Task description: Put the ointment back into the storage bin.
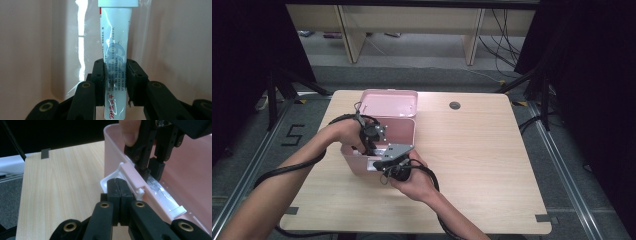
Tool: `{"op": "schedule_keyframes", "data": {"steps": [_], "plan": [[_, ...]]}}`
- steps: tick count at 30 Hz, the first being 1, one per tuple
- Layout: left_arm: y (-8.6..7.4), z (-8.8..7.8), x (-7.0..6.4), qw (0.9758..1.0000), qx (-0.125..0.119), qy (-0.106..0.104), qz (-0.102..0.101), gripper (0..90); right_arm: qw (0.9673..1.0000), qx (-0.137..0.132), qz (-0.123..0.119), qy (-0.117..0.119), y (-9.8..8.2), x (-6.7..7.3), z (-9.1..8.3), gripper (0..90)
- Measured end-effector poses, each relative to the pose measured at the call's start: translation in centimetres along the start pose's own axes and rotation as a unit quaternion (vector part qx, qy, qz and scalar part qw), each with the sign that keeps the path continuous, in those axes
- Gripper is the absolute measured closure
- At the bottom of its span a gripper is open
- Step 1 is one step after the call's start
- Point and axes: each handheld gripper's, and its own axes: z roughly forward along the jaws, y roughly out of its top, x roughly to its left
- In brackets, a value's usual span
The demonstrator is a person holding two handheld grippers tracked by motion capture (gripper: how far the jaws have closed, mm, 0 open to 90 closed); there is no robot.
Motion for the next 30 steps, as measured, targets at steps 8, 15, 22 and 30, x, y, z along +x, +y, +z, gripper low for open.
{"op": "schedule_keyframes", "data": {"steps": [8, 15, 22, 30], "plan": [[0.0, 0.3, 0.1, 1.0, 0.001, -0.003, -0.002, 70.4, 1.0, 0.003, 0.0, -0.002, -0.1, -0.1, 0.2, 90.0], [0.1, 0.6, 0.2, 1.0, 0.004, -0.007, 0.0, 70.4, 0.9998, 0.004, -0.017, -0.005, 0.0, -0.2, 0.3, 90.0], [0.2, 1.0, 0.3, 0.9999, 0.008, -0.012, 0.001, 70.4, 1.0, 0.007, -0.002, -0.005, -0.1, 0.0, 0.4, 90.0], [0.2, 1.3, 0.3, 0.9998, 0.013, -0.017, 0.003, 70.3, 0.9999, 0.008, -0.004, -0.005, 0.0, -0.1, 0.4, 90.0]]}}
